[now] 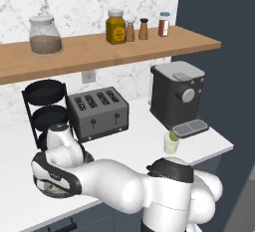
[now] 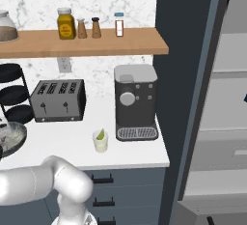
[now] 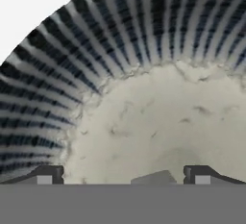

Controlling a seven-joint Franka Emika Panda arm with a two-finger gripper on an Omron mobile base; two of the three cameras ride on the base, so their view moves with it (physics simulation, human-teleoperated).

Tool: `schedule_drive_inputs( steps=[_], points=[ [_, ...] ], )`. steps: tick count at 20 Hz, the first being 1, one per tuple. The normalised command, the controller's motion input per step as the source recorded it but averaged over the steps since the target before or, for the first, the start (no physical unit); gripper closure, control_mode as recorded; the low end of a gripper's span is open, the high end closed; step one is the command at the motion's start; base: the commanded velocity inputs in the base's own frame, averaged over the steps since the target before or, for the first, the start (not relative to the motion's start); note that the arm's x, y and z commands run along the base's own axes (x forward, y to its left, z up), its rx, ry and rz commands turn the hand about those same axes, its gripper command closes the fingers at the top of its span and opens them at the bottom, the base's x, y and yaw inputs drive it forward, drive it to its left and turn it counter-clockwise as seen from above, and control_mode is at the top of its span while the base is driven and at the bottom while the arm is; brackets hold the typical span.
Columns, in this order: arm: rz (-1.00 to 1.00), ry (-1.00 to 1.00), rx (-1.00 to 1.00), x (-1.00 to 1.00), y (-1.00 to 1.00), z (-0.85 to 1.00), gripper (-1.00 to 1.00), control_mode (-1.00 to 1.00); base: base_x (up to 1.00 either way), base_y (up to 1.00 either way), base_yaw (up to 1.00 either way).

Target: Grab a lemon wedge from the fridge and one ice cube from the ice bowl, and put them in the glass of lemonade.

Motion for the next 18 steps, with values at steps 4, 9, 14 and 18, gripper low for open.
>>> schedule_drive_inputs(
  steps=[4, 9, 14, 18],
  points=[
    [0.00, -0.05, 0.08, -0.04, -0.18, 0.06, -1.00, -1.00, 0.00, 0.00, 0.00],
    [0.00, -0.02, 0.04, 0.00, -0.27, 0.02, -1.00, -1.00, 0.00, 0.00, 0.00],
    [0.00, 0.00, 0.00, 0.00, -0.19, 0.00, -1.00, -1.00, 0.00, 0.00, 0.00],
    [0.00, 0.00, 0.00, 0.01, 0.00, 0.00, -1.00, -1.00, 0.00, 0.00, 0.00]
  ],
)
